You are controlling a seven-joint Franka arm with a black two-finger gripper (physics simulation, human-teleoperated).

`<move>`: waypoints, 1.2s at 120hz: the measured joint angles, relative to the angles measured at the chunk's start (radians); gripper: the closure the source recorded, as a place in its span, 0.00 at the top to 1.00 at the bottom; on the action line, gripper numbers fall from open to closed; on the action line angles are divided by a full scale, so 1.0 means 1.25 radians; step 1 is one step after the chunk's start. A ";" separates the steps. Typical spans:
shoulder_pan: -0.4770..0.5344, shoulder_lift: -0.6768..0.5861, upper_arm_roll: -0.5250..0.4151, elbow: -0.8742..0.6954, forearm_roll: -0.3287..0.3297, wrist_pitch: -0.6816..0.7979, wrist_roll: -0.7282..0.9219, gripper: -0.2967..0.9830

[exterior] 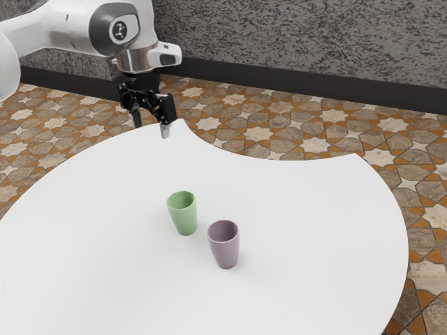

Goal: Place the right cup onto the left cup

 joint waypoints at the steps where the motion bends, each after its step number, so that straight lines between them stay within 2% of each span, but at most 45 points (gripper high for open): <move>1: 0.000 0.000 0.000 0.000 0.000 0.001 0.000 0.77; 46: -0.007 0.005 -0.027 -0.025 -0.007 0.035 0.003 0.77; 85: -0.019 0.034 -0.056 -0.103 -0.063 0.098 -0.002 0.76; 144: -0.020 0.090 -0.112 -0.199 -0.115 0.241 -0.037 0.63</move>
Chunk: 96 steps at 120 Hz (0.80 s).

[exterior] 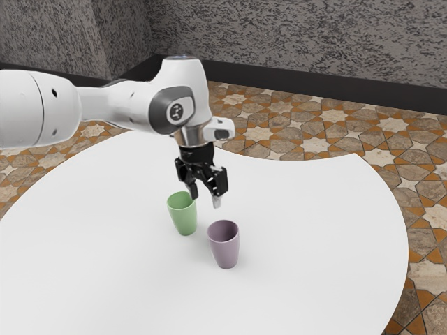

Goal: Place the right cup onto the left cup

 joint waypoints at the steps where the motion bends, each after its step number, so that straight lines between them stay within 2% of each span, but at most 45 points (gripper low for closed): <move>1: 0.000 0.002 0.000 0.000 -0.001 0.002 -0.001 0.63; 32: 0.001 0.043 -0.002 -0.032 -0.018 0.048 -0.014 0.59; 96: 0.001 0.130 -0.002 0.005 -0.013 0.096 -0.030 0.54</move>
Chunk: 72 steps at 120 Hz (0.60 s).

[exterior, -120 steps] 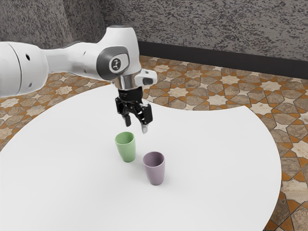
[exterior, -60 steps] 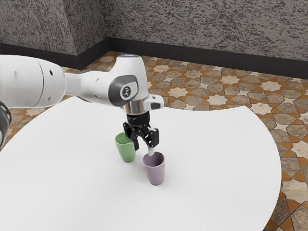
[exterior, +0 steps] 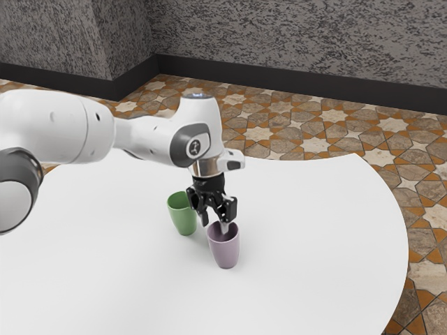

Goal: Place the right cup onto the left cup

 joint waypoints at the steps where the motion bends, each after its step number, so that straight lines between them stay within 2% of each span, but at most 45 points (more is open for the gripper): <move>1: 0.000 0.000 0.000 0.000 0.000 0.000 0.000 0.54; 54: 0.004 0.003 0.000 -0.002 -0.004 0.001 -0.023 0.26; 72: 0.002 0.000 0.000 -0.002 -0.003 -0.001 -0.030 0.20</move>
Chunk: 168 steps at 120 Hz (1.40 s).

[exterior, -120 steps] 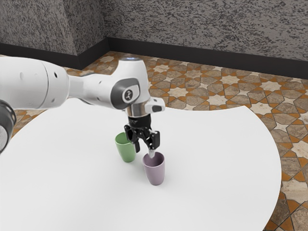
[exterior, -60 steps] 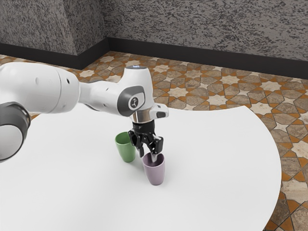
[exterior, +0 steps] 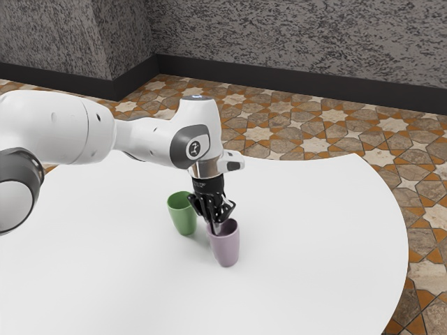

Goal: Place the right cup onto the left cup

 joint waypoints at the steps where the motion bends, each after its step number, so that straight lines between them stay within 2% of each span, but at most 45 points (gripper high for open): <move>1: 0.000 0.000 0.000 0.000 0.000 0.000 0.000 0.20; 60: -0.004 -0.055 0.006 0.000 0.020 -0.017 -0.019 0.16; 108: 0.004 -0.139 0.017 0.021 0.083 -0.079 -0.031 0.15; 168: 0.016 -0.149 0.057 0.078 0.140 -0.158 -0.037 0.15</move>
